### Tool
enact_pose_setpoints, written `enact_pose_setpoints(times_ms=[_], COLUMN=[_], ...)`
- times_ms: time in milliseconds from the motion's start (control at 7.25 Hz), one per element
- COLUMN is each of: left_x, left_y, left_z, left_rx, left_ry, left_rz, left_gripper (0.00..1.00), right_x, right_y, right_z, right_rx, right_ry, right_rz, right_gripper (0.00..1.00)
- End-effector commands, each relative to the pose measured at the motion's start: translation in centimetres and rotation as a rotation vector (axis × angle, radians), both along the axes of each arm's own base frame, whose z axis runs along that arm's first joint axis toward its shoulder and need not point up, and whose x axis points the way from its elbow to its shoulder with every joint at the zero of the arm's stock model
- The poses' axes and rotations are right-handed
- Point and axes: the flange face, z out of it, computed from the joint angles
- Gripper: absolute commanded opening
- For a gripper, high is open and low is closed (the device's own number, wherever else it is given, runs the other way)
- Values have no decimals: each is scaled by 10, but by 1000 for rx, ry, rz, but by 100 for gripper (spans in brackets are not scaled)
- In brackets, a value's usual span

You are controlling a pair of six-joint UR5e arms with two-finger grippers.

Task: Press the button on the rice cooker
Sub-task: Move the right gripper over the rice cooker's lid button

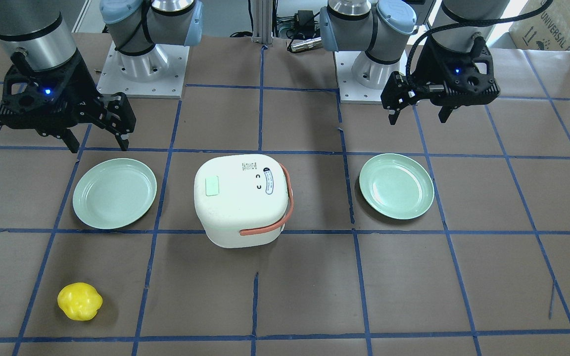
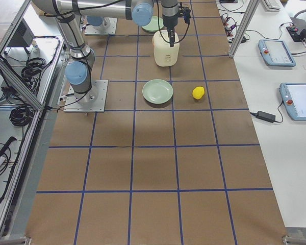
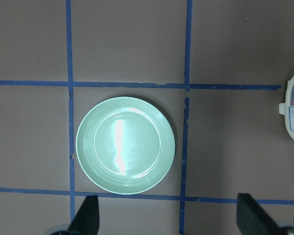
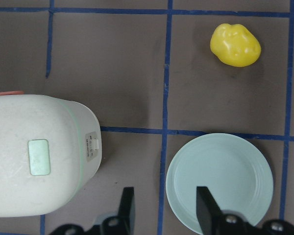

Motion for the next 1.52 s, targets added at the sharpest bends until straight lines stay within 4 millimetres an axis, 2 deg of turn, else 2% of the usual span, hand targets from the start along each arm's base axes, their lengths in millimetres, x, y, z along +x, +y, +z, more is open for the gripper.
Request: enact_pose_setpoints(times_ms=[0, 414, 690, 1103, 1379], left_x=[0, 0, 0, 0, 0], left_y=[-1, 0, 0, 0, 0], left_z=[-1, 0, 0, 0, 0], left_rx=[1, -1, -1, 1, 1], left_ry=[0, 0, 0, 0, 0], left_rz=[0, -2, 0, -2, -2], left_gripper=[100, 100, 100, 100, 100], right_x=[17, 38, 47, 53, 64], right_y=[-3, -14, -7, -8, -12], right_z=[1, -23, -53, -73, -87], right_rx=[-19, 31, 87, 110, 115], right_ry=[-165, -367, -380, -435, -434], right_rz=[22, 51, 66, 74, 93], right_gripper=[4, 4, 5, 5, 6])
